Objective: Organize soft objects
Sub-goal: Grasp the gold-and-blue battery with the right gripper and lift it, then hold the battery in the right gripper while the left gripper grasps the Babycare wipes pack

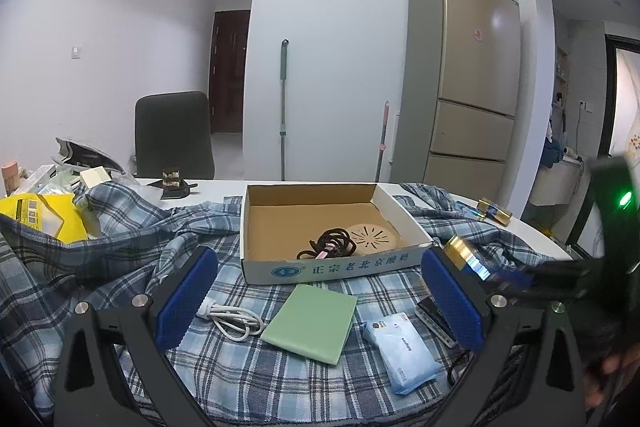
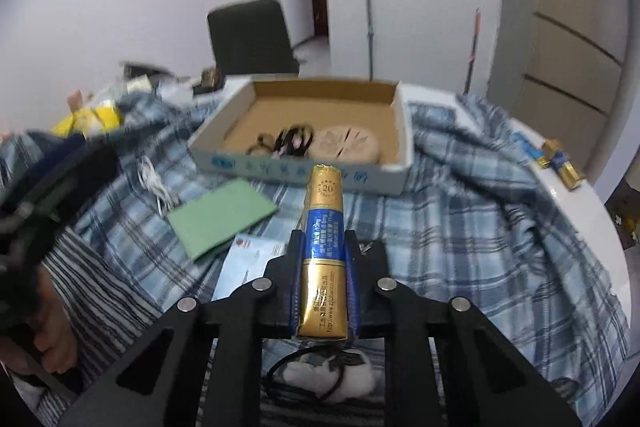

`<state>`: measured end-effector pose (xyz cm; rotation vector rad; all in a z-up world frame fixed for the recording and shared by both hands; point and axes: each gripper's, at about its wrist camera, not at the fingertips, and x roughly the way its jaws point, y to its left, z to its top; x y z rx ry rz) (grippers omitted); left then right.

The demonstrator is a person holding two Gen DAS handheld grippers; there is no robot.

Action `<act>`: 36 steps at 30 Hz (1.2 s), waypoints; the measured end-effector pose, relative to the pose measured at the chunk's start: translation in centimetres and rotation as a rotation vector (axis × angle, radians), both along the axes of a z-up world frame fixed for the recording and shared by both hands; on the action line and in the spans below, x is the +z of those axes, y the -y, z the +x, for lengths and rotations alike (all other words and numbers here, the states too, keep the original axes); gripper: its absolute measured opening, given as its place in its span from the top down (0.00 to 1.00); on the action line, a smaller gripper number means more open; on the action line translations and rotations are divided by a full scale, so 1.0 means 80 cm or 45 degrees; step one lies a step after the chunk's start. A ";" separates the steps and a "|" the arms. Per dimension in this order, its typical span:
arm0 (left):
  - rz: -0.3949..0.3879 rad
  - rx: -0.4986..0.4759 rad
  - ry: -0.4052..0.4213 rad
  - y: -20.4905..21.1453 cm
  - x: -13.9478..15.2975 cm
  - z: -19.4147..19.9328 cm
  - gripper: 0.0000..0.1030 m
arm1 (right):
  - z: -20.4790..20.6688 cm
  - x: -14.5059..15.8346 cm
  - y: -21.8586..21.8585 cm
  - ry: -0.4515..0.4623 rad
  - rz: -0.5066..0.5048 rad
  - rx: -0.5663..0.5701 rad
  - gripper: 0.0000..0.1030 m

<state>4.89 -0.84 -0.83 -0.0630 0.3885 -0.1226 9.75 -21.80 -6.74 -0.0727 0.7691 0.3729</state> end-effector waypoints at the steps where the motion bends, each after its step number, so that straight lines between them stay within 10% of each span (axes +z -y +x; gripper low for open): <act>1: 0.007 -0.006 0.000 0.002 0.000 -0.001 0.00 | -0.005 0.008 0.008 0.026 0.020 -0.021 0.83; 13: 0.053 -0.038 -0.013 0.013 -0.001 0.001 0.00 | 0.012 -0.005 0.028 -0.036 -0.048 -0.084 0.83; 36: 0.104 -0.114 -0.731 0.095 -0.064 0.093 0.35 | 0.007 -0.021 0.042 -0.005 0.016 -0.153 0.83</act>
